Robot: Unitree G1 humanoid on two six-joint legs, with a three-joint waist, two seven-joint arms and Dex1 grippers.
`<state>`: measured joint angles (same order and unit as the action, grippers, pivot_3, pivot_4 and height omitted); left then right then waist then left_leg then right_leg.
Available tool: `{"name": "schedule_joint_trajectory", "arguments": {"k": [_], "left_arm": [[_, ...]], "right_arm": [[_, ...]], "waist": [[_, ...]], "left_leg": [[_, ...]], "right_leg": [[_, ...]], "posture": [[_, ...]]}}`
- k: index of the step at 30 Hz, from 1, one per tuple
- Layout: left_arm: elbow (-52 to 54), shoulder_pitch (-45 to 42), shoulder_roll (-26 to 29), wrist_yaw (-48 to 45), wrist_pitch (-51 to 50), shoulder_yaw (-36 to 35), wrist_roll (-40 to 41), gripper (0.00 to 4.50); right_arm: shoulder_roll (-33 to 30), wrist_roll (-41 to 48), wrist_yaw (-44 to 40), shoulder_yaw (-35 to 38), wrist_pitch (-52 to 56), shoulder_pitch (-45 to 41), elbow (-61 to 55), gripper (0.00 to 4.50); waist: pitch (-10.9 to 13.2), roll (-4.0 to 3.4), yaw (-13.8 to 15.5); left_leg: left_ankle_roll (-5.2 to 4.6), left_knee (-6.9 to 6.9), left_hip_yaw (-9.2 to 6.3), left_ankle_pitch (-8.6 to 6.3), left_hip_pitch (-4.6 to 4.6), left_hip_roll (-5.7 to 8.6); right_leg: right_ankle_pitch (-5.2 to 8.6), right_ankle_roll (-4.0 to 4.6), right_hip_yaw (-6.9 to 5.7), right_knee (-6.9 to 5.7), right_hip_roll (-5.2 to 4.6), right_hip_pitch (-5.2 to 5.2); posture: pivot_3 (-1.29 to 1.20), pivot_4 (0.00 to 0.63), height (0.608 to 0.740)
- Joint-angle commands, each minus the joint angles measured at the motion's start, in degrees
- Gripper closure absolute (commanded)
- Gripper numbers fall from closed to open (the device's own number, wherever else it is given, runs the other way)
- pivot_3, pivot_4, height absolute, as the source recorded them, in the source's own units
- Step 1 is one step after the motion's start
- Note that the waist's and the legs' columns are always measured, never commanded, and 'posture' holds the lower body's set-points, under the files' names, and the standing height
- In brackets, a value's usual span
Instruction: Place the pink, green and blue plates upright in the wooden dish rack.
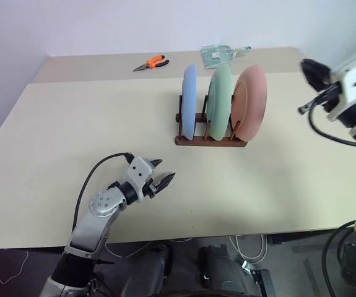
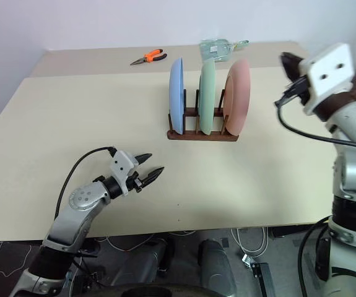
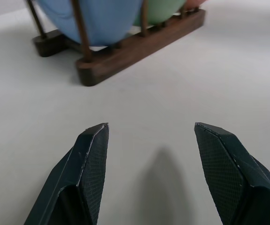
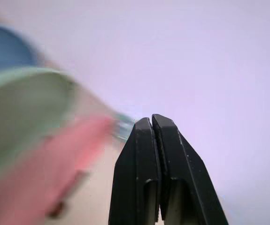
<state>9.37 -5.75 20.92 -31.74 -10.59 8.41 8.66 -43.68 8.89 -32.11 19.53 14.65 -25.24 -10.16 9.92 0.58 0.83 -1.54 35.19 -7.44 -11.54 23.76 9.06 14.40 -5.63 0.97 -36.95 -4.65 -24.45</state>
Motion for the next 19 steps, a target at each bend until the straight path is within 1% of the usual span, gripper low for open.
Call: {"name": "schedule_joint_trajectory", "arguments": {"k": [1,5,8,14,19], "left_arm": [[-2.2,-1.3,0.2,2.7,2.3,-4.0,-0.8,1.53],[-4.4,-0.7,1.3,4.3,3.8,-8.8,-0.3,1.53],[-4.4,0.8,2.9,4.8,4.4,-11.4,-0.5,1.53],[-2.1,4.8,4.6,5.4,4.4,-14.2,-0.6,1.53],[-0.1,7.0,4.0,6.5,3.8,-14.9,-0.6,1.53]], "right_arm": [[1.0,-0.5,0.2,-0.5,-0.8,4.3,2.3,4.49],[4.7,-1.1,0.6,-3.4,-4.1,9.3,6.4,4.49],[7.4,-1.7,0.9,-5.6,-7.5,10.6,10.7,4.49],[9.4,-1.3,0.9,-6.9,-11.1,9.0,16.6,4.49],[9.5,-2.6,0.9,-8.9,-13.3,6.9,20.8,4.49]], "waist": [[0.0,0.0,0.0],[0.0,-0.06,-0.2],[0.0,-0.07,-0.2],[0.0,-0.11,0.1],[0.0,-0.11,-0.1]], "left_leg": [[-0.01,0.0,0.0,0.01,0.0,0.0],[-0.02,0.01,0.03,0.02,-0.01,0.0],[-0.02,0.01,0.03,0.02,-0.02,0.0],[0.01,0.02,0.04,0.0,-0.03,0.01],[0.09,0.02,0.04,-0.04,-0.05,0.01]], "right_leg": [[-0.01,-0.01,0.0,-0.01,0.0,-0.01],[-0.02,-0.02,0.05,-0.06,0.0,-0.03],[-0.02,-0.03,0.05,-0.09,0.01,-0.03],[-0.02,-0.03,0.05,-0.08,0.01,-0.02],[-0.02,-0.02,0.05,-0.09,0.02,0.0]], "posture": [[0.0,0.15,0.727],[0.0,0.15,0.727],[0.0,0.15,0.727],[0.0,0.15,0.727],[0.0,0.15,0.727]]}}
